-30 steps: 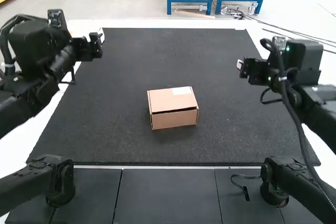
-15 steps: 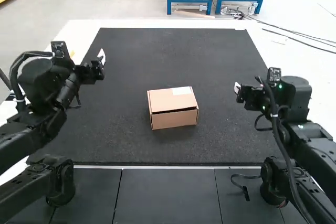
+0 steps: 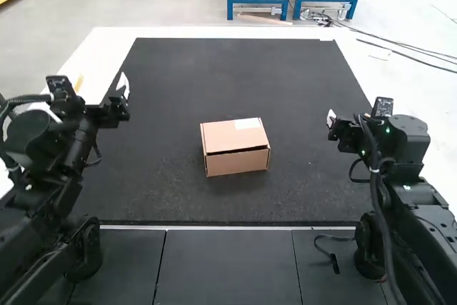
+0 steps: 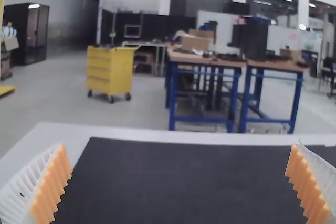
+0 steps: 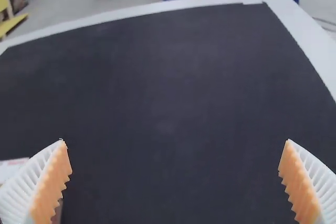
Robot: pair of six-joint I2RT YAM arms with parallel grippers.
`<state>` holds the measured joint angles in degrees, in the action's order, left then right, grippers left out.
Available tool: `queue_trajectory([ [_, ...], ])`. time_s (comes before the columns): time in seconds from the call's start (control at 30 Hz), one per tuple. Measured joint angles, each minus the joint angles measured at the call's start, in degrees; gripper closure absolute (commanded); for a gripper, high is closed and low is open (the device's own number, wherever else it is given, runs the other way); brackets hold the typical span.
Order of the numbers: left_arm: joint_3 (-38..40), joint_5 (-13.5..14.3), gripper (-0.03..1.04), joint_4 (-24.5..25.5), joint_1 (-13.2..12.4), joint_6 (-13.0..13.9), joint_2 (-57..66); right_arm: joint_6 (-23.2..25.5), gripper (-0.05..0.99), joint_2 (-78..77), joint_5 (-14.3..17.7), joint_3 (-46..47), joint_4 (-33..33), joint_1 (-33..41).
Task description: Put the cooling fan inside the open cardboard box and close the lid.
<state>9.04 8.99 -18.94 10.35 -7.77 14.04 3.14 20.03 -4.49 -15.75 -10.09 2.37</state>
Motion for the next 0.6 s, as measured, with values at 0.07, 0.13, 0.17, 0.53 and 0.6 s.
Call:
queue_trajectory([
  [0.07,-1.99,-0.17,0.05,0.26,0.00,0.09,-3.04,-0.39,0.02,-0.96,0.02,1.68,-1.46,-0.63],
  [0.13,-3.34,-0.81,0.05,0.83,0.00,0.28,-5.44,-0.79,0.02,-1.51,0.00,3.32,-2.29,-1.33],
  [0.17,-3.65,-1.33,0.05,1.29,-0.02,0.42,-6.27,-0.98,0.02,-1.66,0.00,4.04,-2.71,-1.62],
  [0.53,-6.88,-6.99,0.05,7.82,0.00,0.46,-13.38,-1.95,0.03,-2.84,0.00,6.69,-5.88,-4.22],
  [0.6,-7.67,-7.41,0.05,7.41,-0.15,0.46,-13.38,-2.45,0.02,-4.59,-0.07,6.75,-5.88,-4.37],
])
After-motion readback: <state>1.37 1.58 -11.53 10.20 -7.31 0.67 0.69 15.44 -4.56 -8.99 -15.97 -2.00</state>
